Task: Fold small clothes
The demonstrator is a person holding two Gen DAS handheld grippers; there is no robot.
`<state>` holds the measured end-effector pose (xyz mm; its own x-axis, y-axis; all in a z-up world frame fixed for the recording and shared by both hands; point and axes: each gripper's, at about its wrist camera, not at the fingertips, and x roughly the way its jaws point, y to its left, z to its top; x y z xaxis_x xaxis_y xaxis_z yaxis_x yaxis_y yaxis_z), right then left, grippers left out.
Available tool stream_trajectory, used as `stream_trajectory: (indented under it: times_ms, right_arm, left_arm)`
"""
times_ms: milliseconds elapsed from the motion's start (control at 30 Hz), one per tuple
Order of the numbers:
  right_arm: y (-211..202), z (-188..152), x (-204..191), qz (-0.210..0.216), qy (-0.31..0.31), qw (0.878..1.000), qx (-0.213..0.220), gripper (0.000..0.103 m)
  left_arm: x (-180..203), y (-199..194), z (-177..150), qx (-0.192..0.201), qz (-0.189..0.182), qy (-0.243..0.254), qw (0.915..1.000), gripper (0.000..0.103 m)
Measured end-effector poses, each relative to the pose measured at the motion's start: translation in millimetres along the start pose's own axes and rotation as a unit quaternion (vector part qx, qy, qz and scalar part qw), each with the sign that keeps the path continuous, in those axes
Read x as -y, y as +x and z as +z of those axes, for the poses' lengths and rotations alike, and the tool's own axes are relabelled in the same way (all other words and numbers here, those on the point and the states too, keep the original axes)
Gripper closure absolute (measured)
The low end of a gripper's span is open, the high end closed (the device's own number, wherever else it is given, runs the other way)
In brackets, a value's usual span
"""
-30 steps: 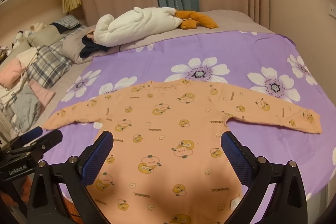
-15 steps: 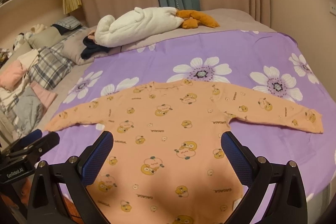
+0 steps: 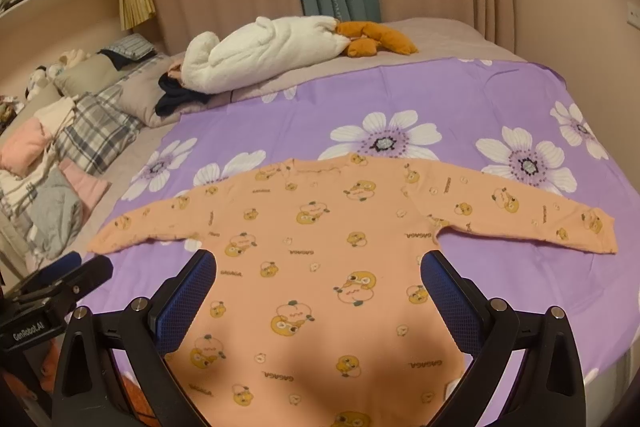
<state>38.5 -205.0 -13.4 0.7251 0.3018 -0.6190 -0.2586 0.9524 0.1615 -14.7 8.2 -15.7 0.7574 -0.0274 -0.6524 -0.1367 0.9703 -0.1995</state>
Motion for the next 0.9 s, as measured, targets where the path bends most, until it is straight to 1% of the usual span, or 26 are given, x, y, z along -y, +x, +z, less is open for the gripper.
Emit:
stream_trajectory:
  times_ms: [167,433,900]
  right_arm:
    - [-2.6,0.6,2.1,-0.002,0.008,1.0,0.007,0.001]
    - [-6.4,0.4,6.0,-0.004,0.016,1.0,0.012,0.001]
    - [-8.8,0.7,11.3,-0.01,0.021,1.0,0.015,0.003]
  left_arm:
    - [1.4,-2.7,1.3,0.007,0.005,0.01,0.9999,0.001]
    - [1.7,-5.6,4.0,0.014,0.005,0.011,0.9998,0.001]
    - [4.7,-2.8,2.7,0.004,-0.008,0.011,0.9999,0.001]
